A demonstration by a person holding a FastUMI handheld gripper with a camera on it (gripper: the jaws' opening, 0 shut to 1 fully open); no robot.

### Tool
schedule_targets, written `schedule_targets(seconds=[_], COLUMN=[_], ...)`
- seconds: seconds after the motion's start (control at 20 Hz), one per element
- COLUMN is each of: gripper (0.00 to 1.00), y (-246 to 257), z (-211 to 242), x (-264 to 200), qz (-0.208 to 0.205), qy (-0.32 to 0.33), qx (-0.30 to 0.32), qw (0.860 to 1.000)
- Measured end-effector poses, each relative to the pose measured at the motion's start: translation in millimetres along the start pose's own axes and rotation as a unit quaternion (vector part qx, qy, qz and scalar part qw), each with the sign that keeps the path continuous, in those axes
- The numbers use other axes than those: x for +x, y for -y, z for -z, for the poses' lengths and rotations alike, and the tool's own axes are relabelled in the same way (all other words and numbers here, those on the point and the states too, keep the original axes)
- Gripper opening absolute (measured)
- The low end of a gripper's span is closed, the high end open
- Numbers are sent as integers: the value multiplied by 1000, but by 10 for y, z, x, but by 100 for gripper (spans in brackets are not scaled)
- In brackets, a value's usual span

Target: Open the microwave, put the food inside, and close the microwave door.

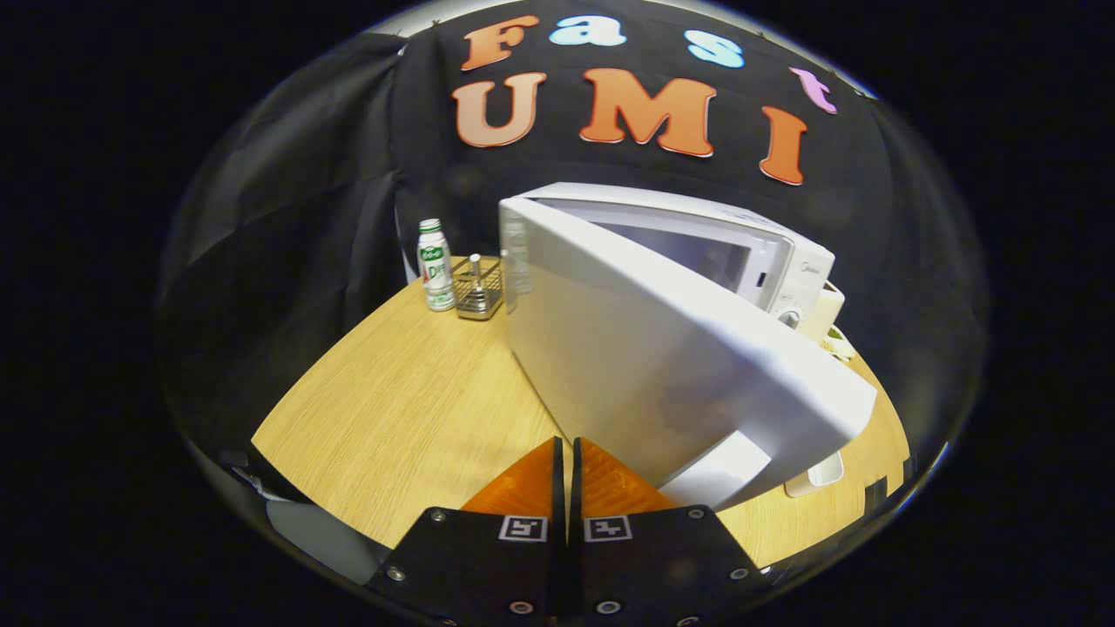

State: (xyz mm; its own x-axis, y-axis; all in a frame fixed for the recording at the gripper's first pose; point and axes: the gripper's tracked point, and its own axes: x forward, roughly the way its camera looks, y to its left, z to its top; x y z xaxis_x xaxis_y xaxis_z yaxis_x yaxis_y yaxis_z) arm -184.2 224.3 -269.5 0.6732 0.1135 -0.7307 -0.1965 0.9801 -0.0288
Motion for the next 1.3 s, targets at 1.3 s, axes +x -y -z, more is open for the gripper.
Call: schedule_targets(seconds=[1.3], gripper=[1], y=[1575], z=[-933], x=[1447], qz=[40], qy=[56], qx=[44], qw=[997])
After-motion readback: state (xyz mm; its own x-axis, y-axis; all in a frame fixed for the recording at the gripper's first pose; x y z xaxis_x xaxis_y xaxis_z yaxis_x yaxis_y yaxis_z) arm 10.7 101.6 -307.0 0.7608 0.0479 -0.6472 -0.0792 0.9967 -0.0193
